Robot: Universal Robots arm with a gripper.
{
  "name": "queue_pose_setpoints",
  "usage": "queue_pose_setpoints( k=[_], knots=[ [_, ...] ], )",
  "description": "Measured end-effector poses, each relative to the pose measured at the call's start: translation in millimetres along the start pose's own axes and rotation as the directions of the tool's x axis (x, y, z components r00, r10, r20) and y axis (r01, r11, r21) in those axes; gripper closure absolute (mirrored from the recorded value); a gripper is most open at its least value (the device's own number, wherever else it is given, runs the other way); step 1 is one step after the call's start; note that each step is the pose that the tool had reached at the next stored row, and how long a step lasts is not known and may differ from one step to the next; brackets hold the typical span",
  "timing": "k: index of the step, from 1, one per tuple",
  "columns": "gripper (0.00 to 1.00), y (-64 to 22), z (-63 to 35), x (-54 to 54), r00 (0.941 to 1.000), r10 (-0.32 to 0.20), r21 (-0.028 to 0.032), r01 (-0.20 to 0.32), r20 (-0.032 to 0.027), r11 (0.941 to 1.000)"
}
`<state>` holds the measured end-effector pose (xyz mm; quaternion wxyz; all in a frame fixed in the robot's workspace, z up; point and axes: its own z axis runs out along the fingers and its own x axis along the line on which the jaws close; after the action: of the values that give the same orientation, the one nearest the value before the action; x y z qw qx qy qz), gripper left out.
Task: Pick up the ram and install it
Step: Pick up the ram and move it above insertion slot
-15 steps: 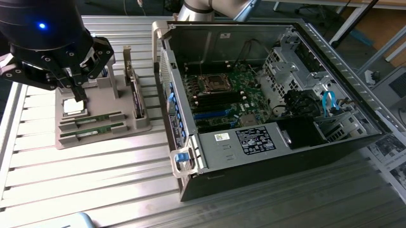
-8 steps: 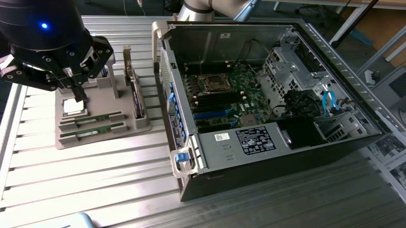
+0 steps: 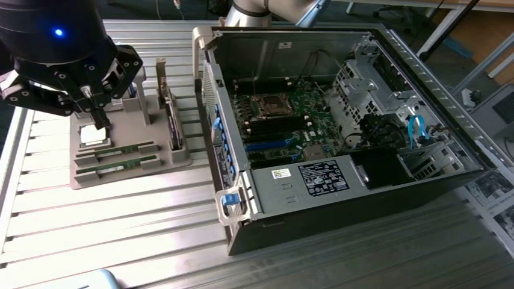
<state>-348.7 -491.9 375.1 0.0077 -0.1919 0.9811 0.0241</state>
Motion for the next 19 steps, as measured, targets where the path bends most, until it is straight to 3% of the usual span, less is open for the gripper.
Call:
queue_pose_setpoints(
  k=[10,19],
  knots=[
    [0.89,0.0,0.3,0.0,0.9981,-0.061,-0.0016,0.061,-0.0026,0.9981],
    [0.89,0.0,0.6,0.0,0.9923,-0.123,-0.0034,0.123,-0.0053,0.9924]
  ],
)
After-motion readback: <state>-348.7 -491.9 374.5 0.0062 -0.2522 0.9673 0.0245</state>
